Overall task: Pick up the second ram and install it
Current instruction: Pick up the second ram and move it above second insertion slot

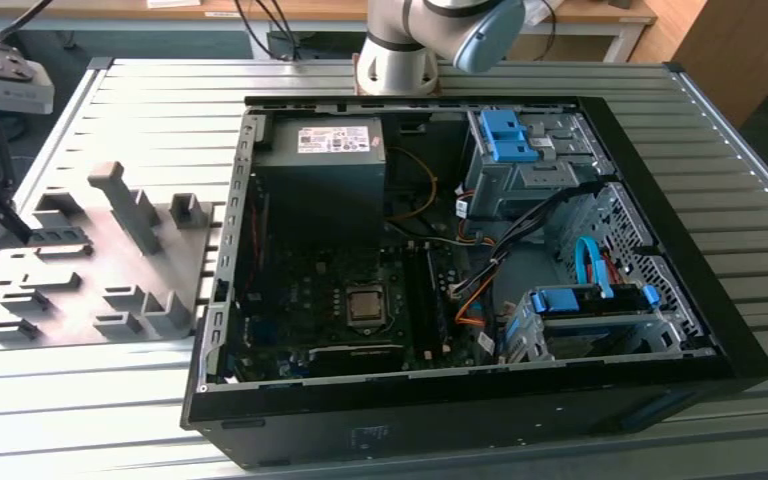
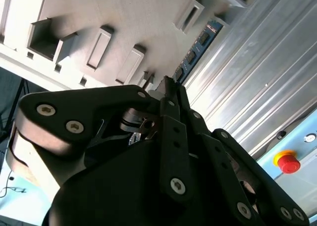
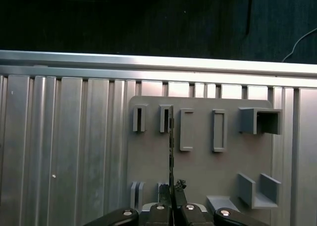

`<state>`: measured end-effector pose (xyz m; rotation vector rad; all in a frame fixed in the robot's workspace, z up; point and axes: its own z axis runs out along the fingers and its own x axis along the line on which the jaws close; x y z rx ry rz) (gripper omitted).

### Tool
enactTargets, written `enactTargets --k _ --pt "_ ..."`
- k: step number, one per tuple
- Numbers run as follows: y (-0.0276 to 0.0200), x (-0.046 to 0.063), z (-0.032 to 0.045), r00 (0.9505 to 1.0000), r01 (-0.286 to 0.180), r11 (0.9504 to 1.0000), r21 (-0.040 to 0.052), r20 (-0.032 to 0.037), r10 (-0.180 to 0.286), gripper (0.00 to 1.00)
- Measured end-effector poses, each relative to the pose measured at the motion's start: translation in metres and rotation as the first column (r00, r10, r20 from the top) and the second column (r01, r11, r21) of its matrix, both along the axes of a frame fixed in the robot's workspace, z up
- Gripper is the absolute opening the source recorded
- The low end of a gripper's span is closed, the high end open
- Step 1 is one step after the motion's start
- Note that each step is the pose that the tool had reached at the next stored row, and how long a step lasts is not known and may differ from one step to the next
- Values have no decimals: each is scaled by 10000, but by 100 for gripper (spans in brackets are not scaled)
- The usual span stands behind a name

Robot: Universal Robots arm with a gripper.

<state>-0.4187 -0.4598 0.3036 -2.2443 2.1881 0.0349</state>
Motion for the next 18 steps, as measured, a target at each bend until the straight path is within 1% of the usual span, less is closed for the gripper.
enactTargets --k 9,18 --pt "0 0 158 10000 0 10000 1 1 0 14" --pt "0 0 334 10000 1 10000 1 2 -1 14"
